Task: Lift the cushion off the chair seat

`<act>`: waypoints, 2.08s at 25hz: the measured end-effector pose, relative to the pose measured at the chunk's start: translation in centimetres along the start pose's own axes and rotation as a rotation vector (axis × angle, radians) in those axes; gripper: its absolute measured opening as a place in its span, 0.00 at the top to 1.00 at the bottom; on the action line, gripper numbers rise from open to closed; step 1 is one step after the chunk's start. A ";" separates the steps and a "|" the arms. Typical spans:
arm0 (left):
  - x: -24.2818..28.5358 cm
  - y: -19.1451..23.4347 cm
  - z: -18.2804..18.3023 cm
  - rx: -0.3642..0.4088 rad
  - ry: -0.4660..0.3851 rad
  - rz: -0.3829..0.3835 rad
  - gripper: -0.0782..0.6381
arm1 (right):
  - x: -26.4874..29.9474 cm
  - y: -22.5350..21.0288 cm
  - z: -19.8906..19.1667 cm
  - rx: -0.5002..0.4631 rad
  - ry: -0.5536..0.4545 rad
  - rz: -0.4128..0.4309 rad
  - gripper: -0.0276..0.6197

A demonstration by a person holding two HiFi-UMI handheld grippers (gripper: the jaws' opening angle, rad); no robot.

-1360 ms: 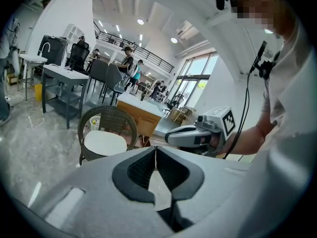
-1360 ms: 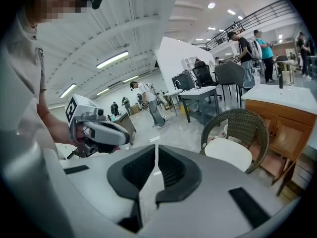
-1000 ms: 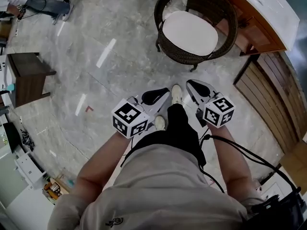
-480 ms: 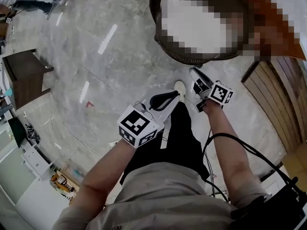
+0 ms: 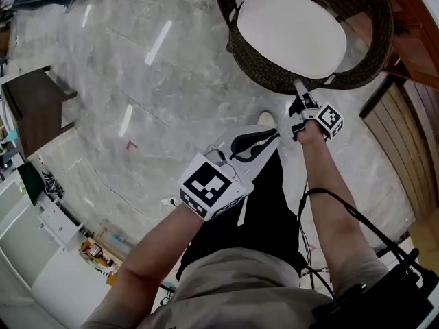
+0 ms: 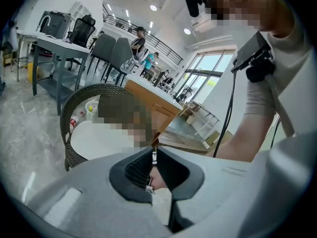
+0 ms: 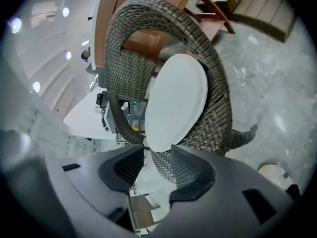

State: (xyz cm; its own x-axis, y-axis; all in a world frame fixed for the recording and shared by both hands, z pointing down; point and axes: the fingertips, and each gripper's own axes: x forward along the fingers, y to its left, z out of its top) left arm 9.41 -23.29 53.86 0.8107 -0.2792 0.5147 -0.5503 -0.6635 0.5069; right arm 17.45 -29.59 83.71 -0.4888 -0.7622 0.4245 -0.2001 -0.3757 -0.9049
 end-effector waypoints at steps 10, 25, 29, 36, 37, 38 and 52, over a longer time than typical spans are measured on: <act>1.8 3.5 -1.5 -0.034 0.013 0.000 0.88 | 2.6 -6.1 2.7 0.179 -0.114 -0.079 0.64; 2.5 5.7 -1.3 -0.064 -0.021 -0.017 0.88 | 5.8 -5.1 5.3 0.251 -0.240 -0.093 0.69; 2.4 6.4 -1.7 -0.074 -0.023 -0.009 0.88 | 7.0 -5.0 6.0 0.244 -0.232 -0.087 0.71; 2.3 7.2 -2.4 -0.086 -0.029 0.002 0.88 | 8.7 -4.8 7.4 0.222 -0.232 -0.096 0.77; 2.2 7.3 -2.5 -0.087 -0.030 0.005 0.88 | 8.8 -4.8 7.5 0.217 -0.225 -0.097 0.78; 2.2 7.3 -2.5 -0.088 -0.031 0.009 0.88 | 8.9 -4.7 7.5 0.212 -0.217 -0.098 0.78; -0.5 5.1 -2.0 -0.069 -0.070 0.018 0.88 | 5.5 -2.3 6.9 0.159 -0.228 -0.057 0.83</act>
State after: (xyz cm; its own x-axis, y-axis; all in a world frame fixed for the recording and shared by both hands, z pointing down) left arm 5.82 -25.17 57.58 0.8110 -0.3400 0.4761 -0.5756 -0.6092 0.5455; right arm 21.04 -36.54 88.31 -0.2734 -0.8297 0.4868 -0.0771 -0.4855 -0.8708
